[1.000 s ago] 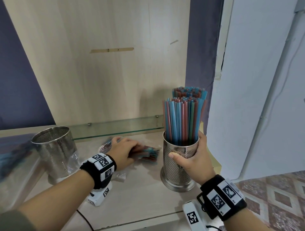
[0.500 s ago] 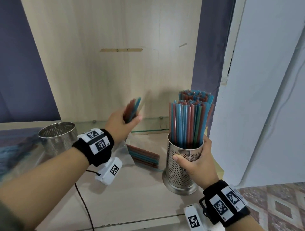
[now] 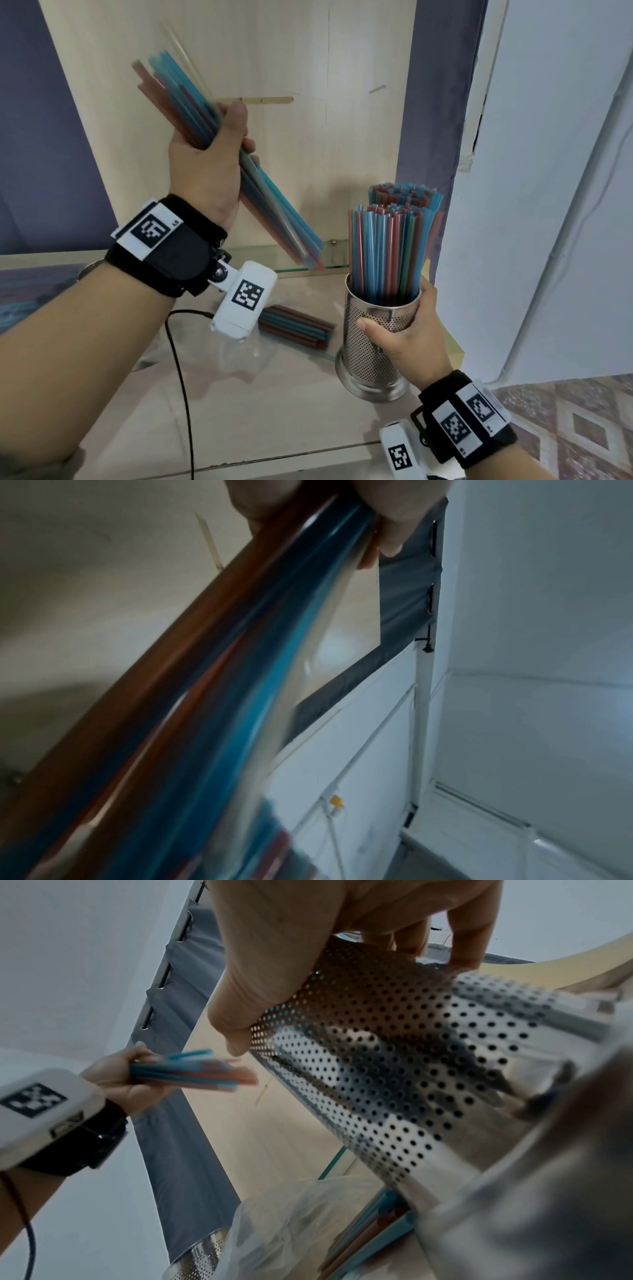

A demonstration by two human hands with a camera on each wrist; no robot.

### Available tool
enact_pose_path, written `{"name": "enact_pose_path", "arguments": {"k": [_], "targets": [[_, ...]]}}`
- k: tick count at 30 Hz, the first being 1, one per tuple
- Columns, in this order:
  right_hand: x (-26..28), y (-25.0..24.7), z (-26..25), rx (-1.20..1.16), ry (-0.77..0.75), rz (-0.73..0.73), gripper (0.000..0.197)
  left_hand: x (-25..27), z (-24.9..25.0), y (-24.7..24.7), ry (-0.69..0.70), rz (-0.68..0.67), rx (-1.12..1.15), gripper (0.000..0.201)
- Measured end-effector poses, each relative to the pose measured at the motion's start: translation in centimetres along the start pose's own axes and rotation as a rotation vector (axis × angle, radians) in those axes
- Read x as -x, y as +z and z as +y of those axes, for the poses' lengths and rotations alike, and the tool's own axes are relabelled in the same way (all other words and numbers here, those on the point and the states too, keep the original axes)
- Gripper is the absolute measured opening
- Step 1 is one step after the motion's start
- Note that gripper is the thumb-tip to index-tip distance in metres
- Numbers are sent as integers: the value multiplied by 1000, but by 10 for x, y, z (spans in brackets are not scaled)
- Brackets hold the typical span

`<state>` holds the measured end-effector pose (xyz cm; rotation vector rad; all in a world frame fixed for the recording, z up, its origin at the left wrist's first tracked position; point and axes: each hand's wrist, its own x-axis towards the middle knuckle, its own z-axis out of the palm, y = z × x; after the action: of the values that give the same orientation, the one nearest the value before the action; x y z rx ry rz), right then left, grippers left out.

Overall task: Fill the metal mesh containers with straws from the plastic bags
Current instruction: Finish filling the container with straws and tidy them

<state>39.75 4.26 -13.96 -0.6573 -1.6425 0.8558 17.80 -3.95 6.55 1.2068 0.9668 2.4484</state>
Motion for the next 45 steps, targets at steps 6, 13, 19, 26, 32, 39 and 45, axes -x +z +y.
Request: {"name": "enact_pose_path", "arguments": {"k": [6,13,19,26,32,39,45], "targets": [[0,-1,-3,19,1,-7,94,22,-2,38,-216,-123,256,19],[2,-2,-3,24,36,-6,98,37,-28,58,-206,-127,128,20],[2,-2,-4,20,52,0,96,52,-42,59,69,-315,-251,20],[2,-2,0,33,74,6,103,69,-73,63,91,-453,-486,18],[1,-2,1,48,87,4,105,64,-103,64,59,-466,-891,73],[2,-2,-1,25,88,1,103,62,-97,65,205,-625,-986,123],[1,-2,-1,16,80,-1,104,48,-86,67,555,-737,-1046,136]]}}
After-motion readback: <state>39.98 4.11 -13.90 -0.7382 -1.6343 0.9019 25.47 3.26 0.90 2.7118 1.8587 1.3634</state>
